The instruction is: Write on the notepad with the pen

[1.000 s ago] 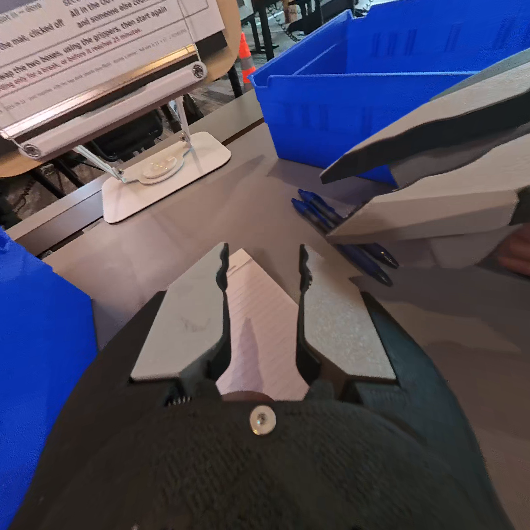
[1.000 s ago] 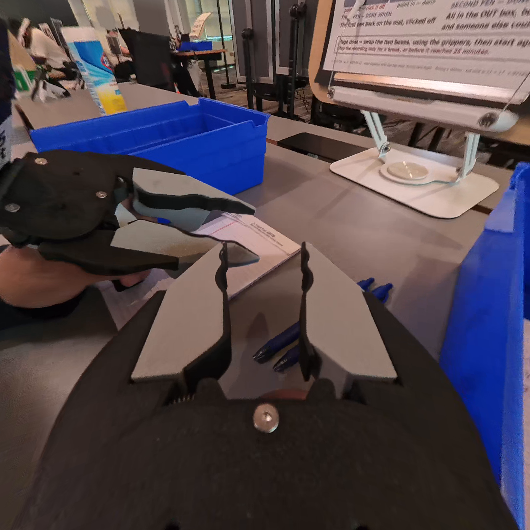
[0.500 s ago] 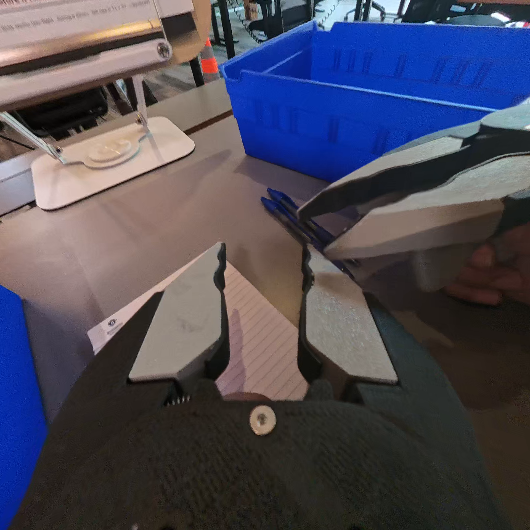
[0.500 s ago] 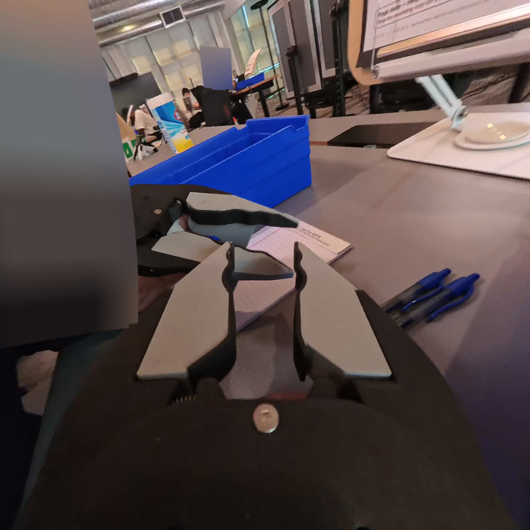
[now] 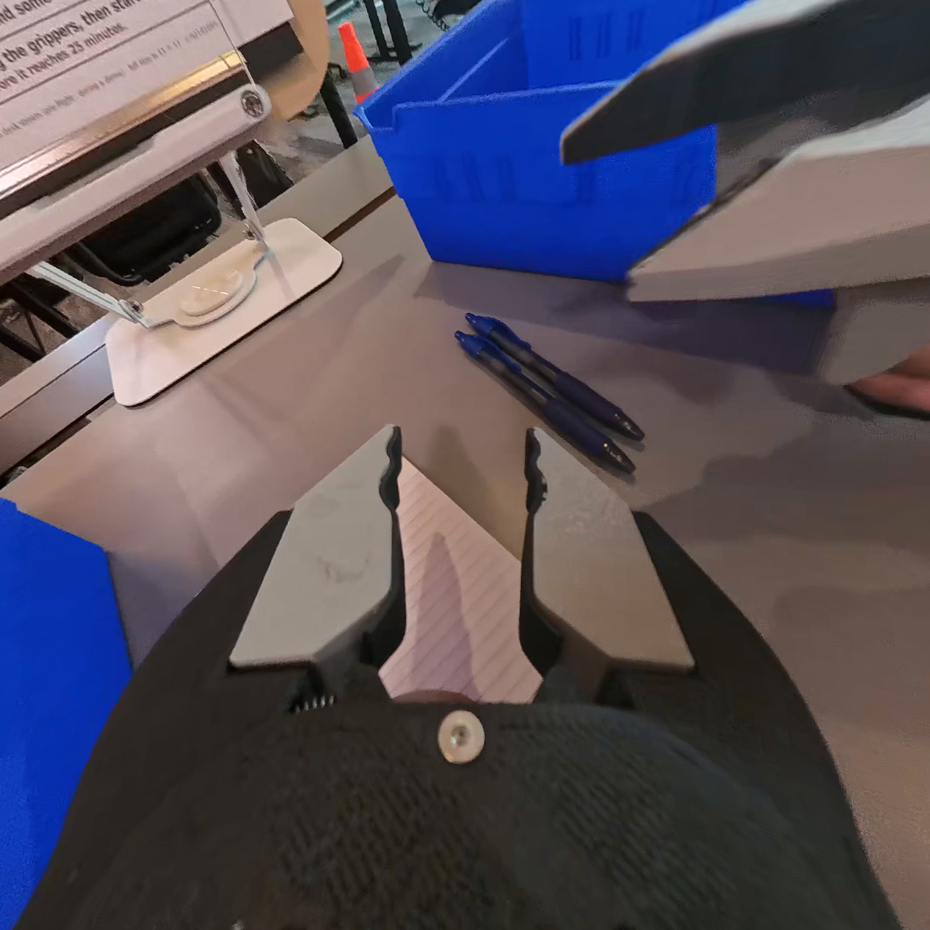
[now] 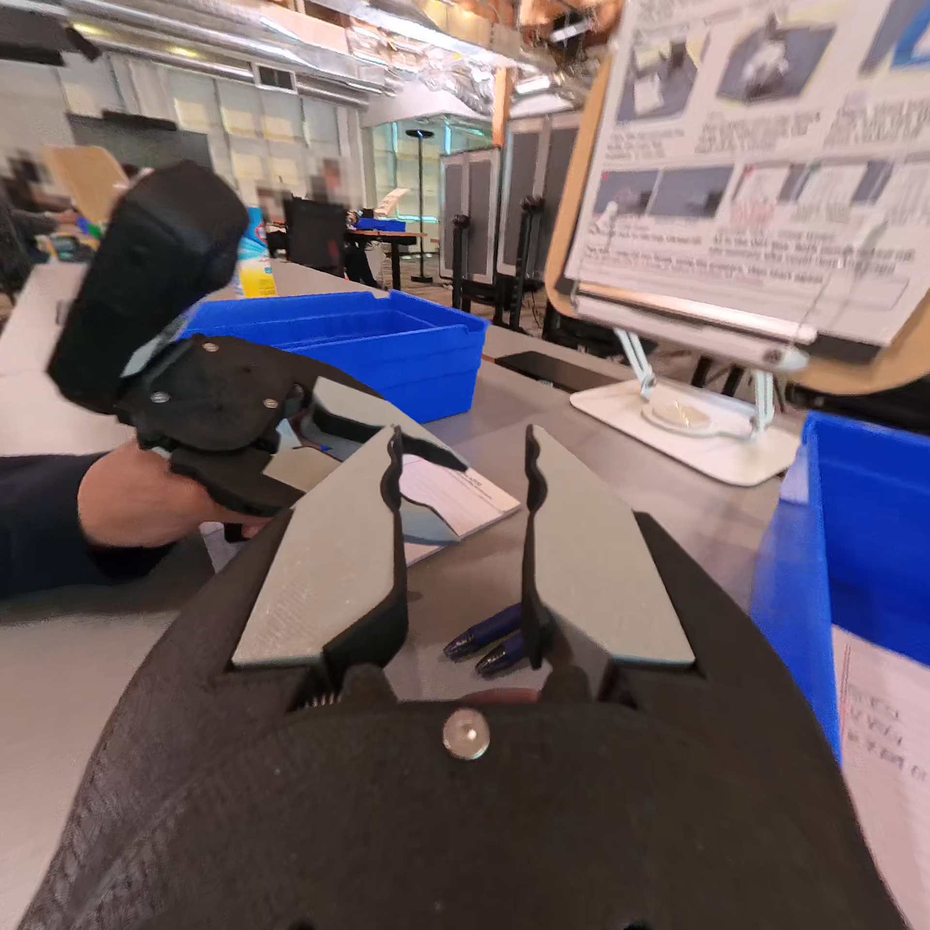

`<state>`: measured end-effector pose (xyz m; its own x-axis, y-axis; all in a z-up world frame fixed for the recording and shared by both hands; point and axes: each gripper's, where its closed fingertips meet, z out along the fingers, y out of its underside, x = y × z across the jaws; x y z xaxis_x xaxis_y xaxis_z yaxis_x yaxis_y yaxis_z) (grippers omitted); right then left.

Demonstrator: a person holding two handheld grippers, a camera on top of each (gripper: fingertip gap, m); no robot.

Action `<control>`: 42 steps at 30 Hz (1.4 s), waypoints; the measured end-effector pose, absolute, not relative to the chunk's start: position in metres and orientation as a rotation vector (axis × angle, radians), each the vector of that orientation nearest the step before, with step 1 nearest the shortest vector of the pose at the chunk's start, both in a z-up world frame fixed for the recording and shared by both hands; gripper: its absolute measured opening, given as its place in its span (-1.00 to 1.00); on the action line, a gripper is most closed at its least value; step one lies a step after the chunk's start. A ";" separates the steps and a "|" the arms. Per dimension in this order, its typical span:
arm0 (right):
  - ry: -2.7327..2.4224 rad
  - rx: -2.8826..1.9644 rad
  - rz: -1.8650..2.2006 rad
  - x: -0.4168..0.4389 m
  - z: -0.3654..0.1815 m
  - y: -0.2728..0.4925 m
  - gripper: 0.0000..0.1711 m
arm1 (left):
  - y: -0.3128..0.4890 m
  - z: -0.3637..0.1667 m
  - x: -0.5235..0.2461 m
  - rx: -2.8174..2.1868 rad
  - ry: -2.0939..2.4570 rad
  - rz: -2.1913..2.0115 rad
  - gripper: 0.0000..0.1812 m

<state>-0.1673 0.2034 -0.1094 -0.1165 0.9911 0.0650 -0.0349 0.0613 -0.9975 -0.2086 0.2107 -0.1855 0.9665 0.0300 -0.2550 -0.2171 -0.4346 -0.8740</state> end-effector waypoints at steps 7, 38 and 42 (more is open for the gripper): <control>-1.306 -1.117 1.248 -0.173 -0.120 0.205 -0.45 | 0.203 -0.179 -0.213 -1.992 0.105 0.289 -0.49; -1.415 -1.266 1.285 -0.232 -0.145 0.194 -0.58 | 0.192 -0.185 -0.210 -2.081 0.134 0.297 -0.47; -1.368 -1.293 1.271 -0.229 -0.144 0.203 -0.58 | 0.195 -0.192 -0.211 -2.085 0.148 0.325 -0.47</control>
<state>-0.2286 0.2026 -0.1438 -0.1120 0.9917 -0.0638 0.1364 -0.0483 -0.9895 -0.2115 0.1949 -0.1917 0.9567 0.0266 -0.2900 -0.2363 -0.5109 -0.8265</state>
